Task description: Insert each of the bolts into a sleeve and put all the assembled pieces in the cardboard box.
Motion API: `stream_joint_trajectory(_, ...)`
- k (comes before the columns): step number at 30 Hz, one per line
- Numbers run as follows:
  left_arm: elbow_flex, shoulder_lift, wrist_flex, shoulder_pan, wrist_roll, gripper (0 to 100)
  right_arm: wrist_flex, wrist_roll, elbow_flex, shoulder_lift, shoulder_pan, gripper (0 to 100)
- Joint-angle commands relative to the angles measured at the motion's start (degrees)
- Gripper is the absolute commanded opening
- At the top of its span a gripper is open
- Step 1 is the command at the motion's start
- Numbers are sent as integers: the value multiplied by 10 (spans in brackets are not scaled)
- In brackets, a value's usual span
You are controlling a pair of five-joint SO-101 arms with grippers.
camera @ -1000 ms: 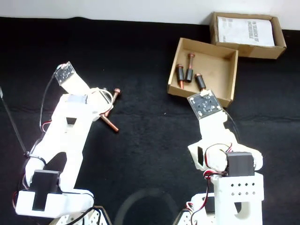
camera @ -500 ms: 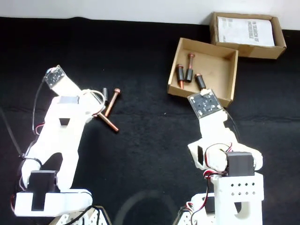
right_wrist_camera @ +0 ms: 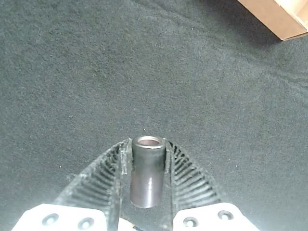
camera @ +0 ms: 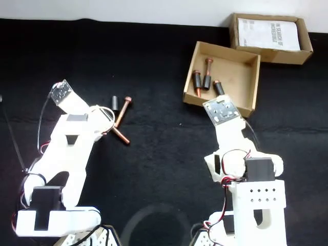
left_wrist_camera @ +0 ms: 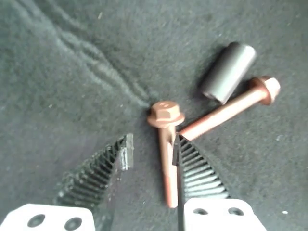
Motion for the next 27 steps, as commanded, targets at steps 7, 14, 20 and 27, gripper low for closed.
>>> stream_joint_trajectory(7, -112, 128, 3, -3, -19, 146, -6, 4, -15, 3, -5, 7)
stream_joint_trajectory(14, -289, 254, 158, -4, -18, 25, -6, 4, -15, 4, -5, 7)
stream_joint_trajectory(20, -374, 314, 238, -6, -17, 8, -6, 4, -15, 2, -5, 7)
stream_joint_trajectory(27, -382, 320, 245, -4, -19, 8, -6, 3, -27, 1, -4, 7)
